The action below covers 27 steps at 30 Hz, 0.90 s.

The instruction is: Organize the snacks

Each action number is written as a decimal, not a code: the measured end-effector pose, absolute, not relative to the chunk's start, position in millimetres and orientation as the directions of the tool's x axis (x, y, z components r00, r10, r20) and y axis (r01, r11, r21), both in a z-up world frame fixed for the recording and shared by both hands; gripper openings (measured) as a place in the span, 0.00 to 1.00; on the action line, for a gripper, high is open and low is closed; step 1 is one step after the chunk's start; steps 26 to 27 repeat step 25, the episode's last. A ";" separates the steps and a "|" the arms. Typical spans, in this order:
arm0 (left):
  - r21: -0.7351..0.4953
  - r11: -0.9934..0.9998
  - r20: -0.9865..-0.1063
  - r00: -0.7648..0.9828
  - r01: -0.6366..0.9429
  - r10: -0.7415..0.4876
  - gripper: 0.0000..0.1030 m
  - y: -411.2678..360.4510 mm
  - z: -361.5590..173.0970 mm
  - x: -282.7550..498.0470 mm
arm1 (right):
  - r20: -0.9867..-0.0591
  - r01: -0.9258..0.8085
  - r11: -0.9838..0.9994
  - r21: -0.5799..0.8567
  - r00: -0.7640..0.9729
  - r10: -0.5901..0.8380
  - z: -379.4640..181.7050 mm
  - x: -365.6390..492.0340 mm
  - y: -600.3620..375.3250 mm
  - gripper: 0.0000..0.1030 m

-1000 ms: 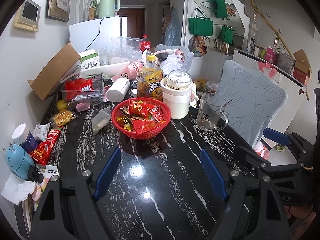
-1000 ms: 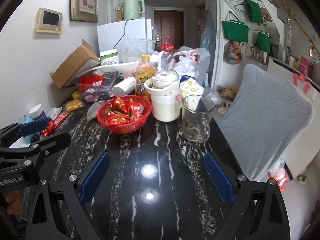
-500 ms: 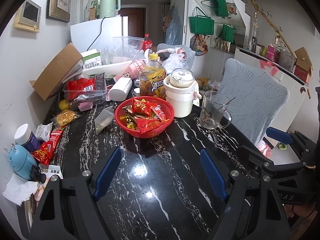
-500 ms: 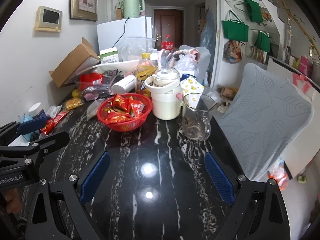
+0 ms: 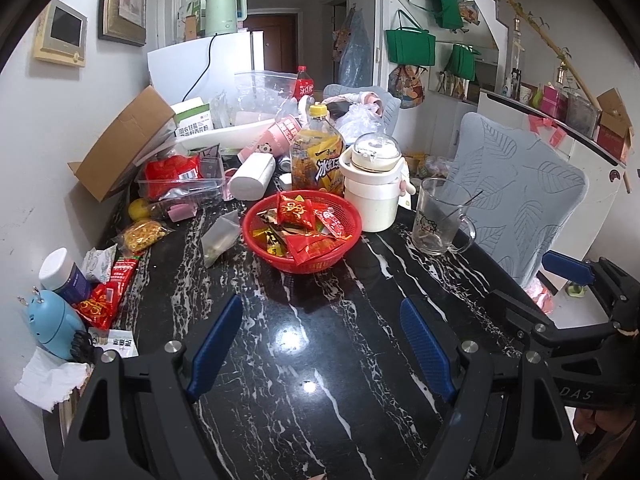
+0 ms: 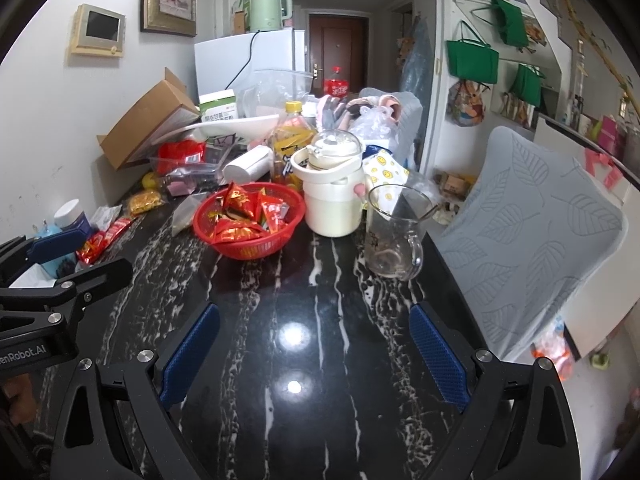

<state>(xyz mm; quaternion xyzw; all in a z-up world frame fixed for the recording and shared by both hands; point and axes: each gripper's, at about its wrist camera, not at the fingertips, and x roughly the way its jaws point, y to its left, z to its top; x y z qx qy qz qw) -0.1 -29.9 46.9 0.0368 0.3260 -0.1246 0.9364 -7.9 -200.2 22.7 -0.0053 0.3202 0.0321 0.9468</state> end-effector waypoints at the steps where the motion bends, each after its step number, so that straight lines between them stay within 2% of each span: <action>1: -0.009 0.967 -0.619 0.758 0.255 -0.206 0.79 -29.9 47.0 -0.6 | -0.607 -0.064 0.998 0.008 0.793 0.056 22.6 -8.0 -199.8 0.94; 27: -0.021 0.968 -0.642 0.739 0.251 -0.206 0.79 -22.9 39.5 -0.9 | -0.614 -0.079 0.997 0.006 0.787 0.066 17.0 -9.9 -194.4 0.94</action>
